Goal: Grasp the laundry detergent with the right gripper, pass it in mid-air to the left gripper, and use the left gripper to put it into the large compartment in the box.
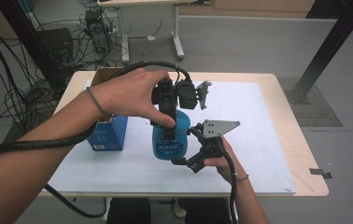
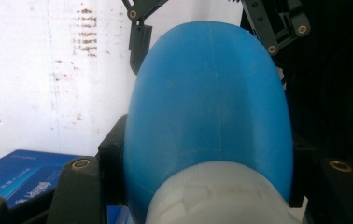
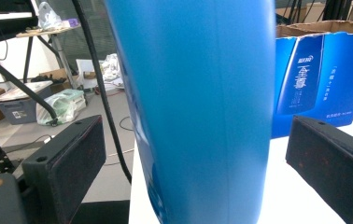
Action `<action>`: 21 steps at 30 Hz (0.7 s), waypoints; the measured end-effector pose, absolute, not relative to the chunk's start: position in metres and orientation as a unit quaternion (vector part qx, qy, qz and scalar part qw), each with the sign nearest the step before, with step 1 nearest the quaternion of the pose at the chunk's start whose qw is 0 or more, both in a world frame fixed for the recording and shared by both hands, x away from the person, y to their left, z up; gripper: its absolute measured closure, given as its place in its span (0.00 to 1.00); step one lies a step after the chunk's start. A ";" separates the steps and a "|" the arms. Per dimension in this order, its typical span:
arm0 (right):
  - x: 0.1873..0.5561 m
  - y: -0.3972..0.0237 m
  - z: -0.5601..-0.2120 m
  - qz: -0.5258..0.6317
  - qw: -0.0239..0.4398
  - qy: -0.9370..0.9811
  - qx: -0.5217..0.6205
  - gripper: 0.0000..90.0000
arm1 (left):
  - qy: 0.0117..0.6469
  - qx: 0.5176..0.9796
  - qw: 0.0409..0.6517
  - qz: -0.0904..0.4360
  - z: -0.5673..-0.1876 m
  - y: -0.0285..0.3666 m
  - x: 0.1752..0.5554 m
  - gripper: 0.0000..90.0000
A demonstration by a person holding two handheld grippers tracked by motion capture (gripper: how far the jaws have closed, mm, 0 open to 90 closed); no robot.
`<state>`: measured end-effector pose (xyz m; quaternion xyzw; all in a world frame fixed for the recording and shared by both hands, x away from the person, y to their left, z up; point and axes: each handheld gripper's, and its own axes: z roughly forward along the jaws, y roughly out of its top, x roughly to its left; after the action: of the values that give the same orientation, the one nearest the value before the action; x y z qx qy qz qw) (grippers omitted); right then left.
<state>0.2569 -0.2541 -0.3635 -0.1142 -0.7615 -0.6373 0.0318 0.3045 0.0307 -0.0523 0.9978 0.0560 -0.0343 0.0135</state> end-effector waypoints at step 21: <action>0.257 -0.255 -0.367 -0.640 0.031 -0.758 -0.124 0.07 | 0.101 0.994 0.043 -0.019 0.018 0.061 0.317 0.42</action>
<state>0.2573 -0.2552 -0.3673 -0.1242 -0.7575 -0.6401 0.0309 0.3174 0.0608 0.0184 0.9938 0.1006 -0.0192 0.0430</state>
